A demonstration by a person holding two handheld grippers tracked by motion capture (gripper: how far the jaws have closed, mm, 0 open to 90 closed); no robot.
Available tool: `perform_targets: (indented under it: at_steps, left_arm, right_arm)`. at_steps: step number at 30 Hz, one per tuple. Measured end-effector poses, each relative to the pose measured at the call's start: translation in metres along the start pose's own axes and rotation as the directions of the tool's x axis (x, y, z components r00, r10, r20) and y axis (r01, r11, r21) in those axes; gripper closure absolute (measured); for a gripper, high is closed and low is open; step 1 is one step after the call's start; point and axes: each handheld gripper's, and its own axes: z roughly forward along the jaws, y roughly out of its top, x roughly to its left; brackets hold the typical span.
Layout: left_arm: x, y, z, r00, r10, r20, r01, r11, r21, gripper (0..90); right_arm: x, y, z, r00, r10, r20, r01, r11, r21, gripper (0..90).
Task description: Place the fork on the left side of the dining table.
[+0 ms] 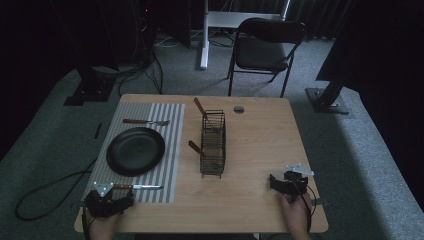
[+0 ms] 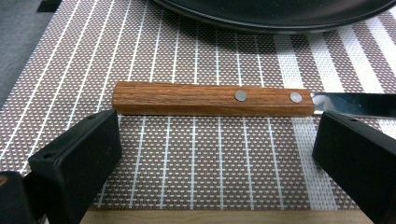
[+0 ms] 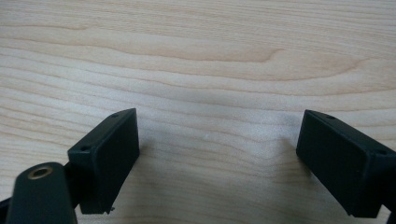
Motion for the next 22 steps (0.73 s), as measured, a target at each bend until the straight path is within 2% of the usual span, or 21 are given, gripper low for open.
perform_targets:
  at_steps: [2, 5, 22]
  left_arm:
    - [0.0037, -0.0022, -0.0008, 0.9991, 0.029, 0.029, -0.029, 0.9995, -0.010, 1.5]
    - [0.0046, -0.0030, -0.0013, 0.9988, 0.034, 0.036, -0.033, 0.9994, -0.014, 1.5]
    - [0.0045, -0.0033, -0.0013, 0.9988, 0.033, 0.035, -0.033, 0.9994, -0.015, 1.4]
  right_arm:
    - [0.0000, 0.0000, 0.0000, 1.0000, 0.000, 0.000, 0.000, 1.000, 0.000, 12.8]
    - [0.0000, 0.0000, 0.0000, 1.0000, -0.001, 0.000, 0.001, 1.000, 0.000, 12.8]
    - [0.0000, 0.0000, 0.0000, 1.0000, 0.000, 0.000, 0.000, 1.000, 0.001, 12.8]
